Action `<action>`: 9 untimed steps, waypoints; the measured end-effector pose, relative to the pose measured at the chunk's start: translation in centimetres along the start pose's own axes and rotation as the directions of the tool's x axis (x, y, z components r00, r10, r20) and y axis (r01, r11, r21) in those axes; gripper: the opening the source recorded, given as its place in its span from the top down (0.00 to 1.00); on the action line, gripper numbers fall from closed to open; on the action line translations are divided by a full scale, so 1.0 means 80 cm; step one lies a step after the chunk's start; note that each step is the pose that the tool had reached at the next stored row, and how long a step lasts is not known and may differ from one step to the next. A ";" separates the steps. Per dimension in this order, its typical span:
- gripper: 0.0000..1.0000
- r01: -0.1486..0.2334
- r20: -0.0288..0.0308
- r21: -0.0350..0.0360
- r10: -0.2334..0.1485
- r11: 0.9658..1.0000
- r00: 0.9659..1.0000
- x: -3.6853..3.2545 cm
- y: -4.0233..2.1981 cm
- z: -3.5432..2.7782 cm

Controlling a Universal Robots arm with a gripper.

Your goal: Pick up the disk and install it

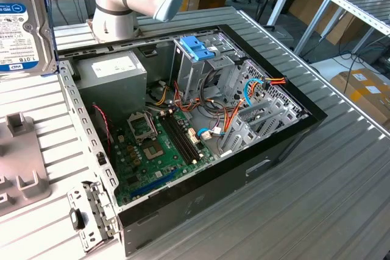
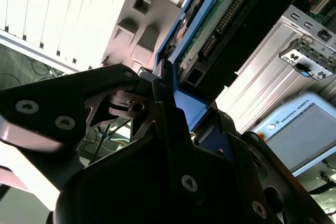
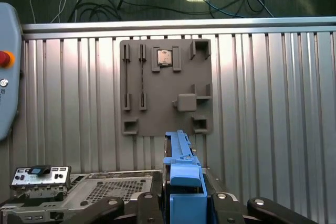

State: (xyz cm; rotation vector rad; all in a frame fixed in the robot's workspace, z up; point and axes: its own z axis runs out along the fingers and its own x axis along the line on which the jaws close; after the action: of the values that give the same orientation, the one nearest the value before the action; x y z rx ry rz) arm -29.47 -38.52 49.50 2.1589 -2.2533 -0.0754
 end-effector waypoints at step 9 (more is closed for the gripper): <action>0.63 0.000 0.000 0.000 0.000 1.000 1.000 -0.0009 -0.0218 -0.0011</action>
State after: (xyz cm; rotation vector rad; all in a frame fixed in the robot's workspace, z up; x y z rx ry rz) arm -27.72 -38.53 49.50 2.1589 -2.2531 -0.0754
